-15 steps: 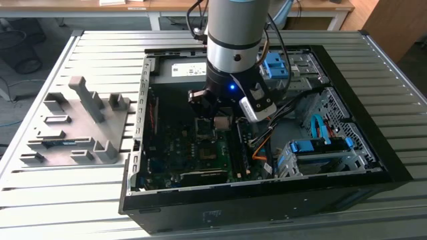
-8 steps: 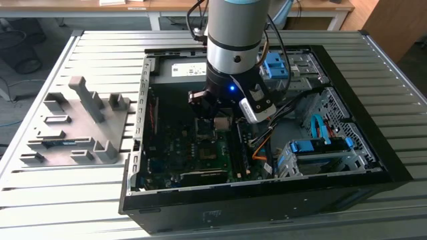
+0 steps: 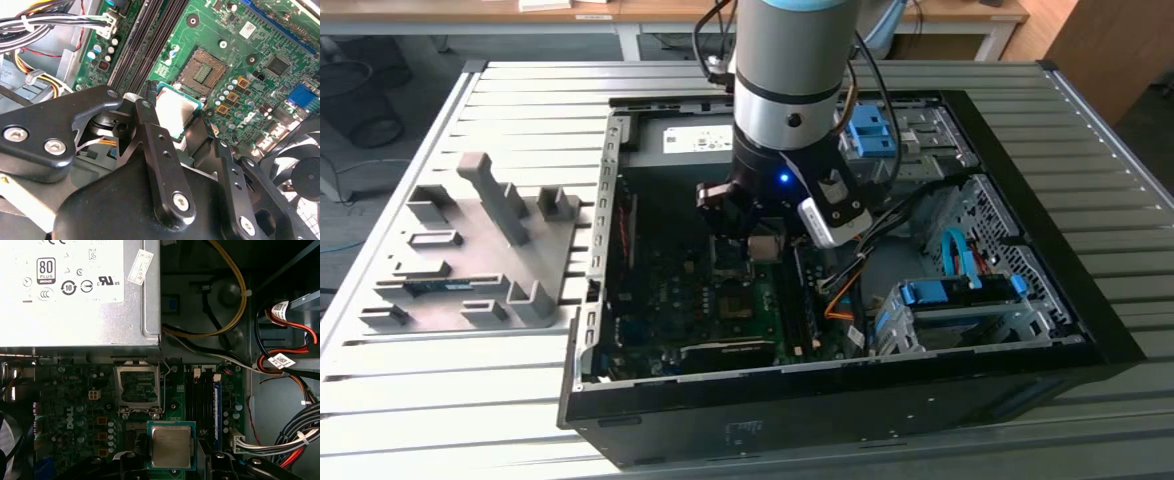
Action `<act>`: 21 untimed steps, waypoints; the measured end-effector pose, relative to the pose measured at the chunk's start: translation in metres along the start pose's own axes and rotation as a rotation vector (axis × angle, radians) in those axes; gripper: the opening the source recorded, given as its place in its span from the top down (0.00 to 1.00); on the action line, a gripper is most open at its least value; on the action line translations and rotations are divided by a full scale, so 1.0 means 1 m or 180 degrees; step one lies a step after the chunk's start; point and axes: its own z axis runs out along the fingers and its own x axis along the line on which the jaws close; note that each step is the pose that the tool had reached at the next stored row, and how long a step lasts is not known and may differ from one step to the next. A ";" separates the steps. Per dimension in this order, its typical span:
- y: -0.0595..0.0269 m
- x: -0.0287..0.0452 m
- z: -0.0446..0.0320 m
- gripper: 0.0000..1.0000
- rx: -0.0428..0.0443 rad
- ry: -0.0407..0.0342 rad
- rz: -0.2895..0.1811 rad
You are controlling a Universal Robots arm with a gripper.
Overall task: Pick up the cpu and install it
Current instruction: 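Place the cpu into insertion slot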
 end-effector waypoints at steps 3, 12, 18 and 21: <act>-0.0001 0.0000 0.0006 0.53 0.0000 0.0000 0.0000; -0.0008 0.0000 0.0022 0.53 0.0000 0.0000 0.0000; -0.0013 -0.0001 0.0049 0.53 -0.0001 0.0000 0.0000; -0.0021 0.0001 0.0072 0.53 0.0001 0.0000 0.0000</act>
